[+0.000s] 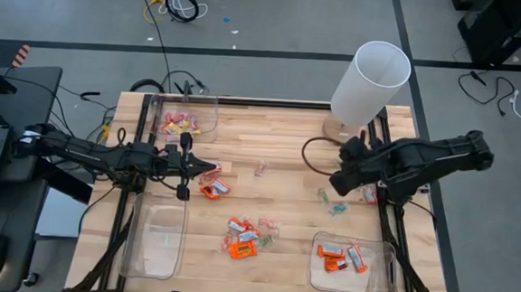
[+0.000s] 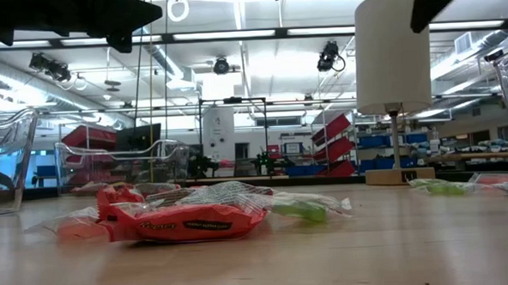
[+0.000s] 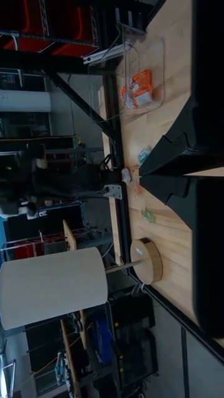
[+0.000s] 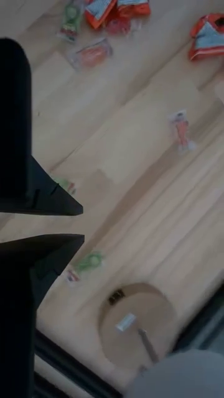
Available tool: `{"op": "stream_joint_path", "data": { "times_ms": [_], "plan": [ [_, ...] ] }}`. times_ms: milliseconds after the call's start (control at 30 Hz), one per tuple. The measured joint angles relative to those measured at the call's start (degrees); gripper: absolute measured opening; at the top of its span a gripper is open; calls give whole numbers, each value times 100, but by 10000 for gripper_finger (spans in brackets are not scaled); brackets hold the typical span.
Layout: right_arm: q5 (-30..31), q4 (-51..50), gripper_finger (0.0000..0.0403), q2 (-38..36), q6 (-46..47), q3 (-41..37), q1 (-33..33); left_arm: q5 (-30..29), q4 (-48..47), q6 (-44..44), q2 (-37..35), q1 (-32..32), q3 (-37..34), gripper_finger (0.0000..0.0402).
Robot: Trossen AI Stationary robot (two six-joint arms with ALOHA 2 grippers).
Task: Sort candy
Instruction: Put the chocolate into the bottom right transparent bin
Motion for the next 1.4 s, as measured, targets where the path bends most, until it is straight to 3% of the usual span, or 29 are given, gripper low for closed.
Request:
{"op": "stream_joint_path", "data": {
  "times_ms": [367, 967, 1200, 1400],
  "plan": [
    [-539, 538, 45, -1010, 1039, -1495, -141, 0, 7, -45, -2, 0, 0, 5],
    [-1688, 51, 39, -996, 2346, -2848, -139, -2, -2, -118, -2, 0, 0, 5],
    [-1955, 194, 39, -994, 2521, -3385, -137, -2, -2, -120, 0, 0, 0, 5],
    [-1940, 262, 38, -933, 2514, -3348, -137, -3, -2, -120, 0, 0, 0, 5]
  ]
}}
